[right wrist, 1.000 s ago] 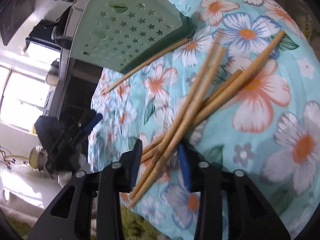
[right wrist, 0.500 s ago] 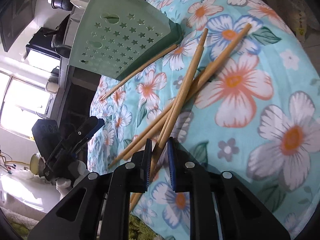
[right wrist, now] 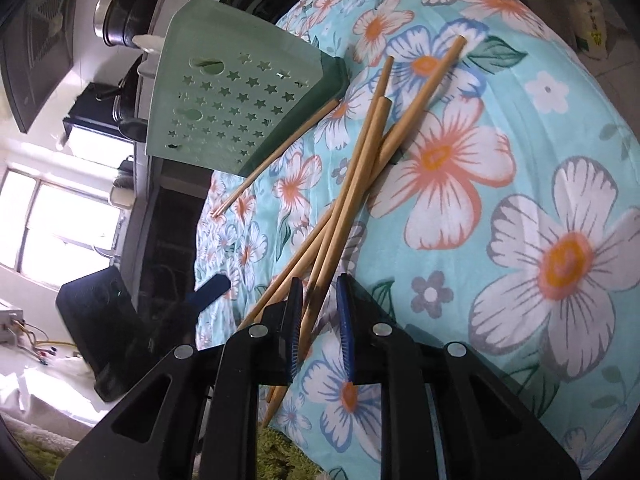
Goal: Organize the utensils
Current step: 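Grasp another wooden chopstick with the left gripper, then lift both held chopsticks up over the green holder with both grippers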
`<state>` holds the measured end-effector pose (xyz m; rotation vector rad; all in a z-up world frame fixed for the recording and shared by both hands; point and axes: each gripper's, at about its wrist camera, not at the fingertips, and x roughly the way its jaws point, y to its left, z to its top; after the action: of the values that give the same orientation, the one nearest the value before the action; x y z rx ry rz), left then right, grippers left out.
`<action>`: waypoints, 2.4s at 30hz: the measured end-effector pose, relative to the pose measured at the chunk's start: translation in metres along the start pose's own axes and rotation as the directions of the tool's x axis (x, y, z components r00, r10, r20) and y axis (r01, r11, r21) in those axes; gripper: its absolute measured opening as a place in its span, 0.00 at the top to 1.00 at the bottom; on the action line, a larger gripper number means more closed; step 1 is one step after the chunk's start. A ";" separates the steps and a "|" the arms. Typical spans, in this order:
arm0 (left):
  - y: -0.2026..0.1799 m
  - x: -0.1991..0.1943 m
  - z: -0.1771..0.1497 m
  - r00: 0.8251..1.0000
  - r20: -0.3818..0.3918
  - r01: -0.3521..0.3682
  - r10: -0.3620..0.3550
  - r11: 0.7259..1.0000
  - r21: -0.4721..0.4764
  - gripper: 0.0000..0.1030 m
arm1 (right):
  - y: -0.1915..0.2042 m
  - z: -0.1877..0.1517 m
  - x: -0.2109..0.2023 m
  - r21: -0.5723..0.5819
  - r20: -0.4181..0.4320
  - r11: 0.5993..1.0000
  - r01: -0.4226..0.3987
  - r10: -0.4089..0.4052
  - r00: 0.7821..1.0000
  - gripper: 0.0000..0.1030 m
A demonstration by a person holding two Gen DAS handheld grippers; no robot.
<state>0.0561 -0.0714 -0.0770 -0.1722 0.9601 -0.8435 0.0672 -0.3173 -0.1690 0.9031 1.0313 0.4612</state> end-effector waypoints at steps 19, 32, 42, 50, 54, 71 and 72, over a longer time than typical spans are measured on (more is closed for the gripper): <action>-0.022 0.033 -0.012 0.993 -0.114 -0.005 0.012 0.998 0.063 0.73 | -0.019 0.005 -0.024 0.045 0.092 0.998 -0.035 0.031 0.995 0.90; -0.033 0.066 -0.014 0.967 -0.195 -0.129 0.165 0.975 0.183 0.95 | -0.035 0.009 -0.037 0.072 0.110 0.997 0.004 -0.012 0.994 0.90; -0.029 0.045 -0.025 0.938 -0.301 -0.110 0.172 0.971 0.211 0.84 | -0.036 0.011 -0.034 0.076 0.087 0.997 0.001 -0.007 0.996 0.89; -0.037 0.058 -0.002 0.954 -0.251 -0.112 0.163 0.972 0.206 0.75 | -0.037 0.018 -0.040 0.082 0.100 0.997 0.006 -0.014 0.995 0.80; -0.038 0.078 0.011 0.949 -0.263 -0.120 0.174 0.970 0.211 0.79 | -0.039 0.026 -0.044 0.090 0.125 0.996 0.008 -0.019 0.992 0.78; -0.043 0.116 0.040 0.941 -0.277 -0.153 0.195 0.974 0.167 0.86 | -0.060 0.046 -0.041 0.181 0.167 0.983 -0.036 0.006 0.986 0.89; -0.043 0.118 0.042 0.942 -0.270 -0.159 0.200 0.973 0.165 0.93 | -0.061 0.045 -0.041 0.182 0.169 0.983 -0.035 0.004 0.986 0.89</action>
<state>0.0988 -0.1925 -0.1087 0.1632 1.1622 -0.7754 0.0834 -0.4002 -0.1870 1.0992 0.9210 0.3028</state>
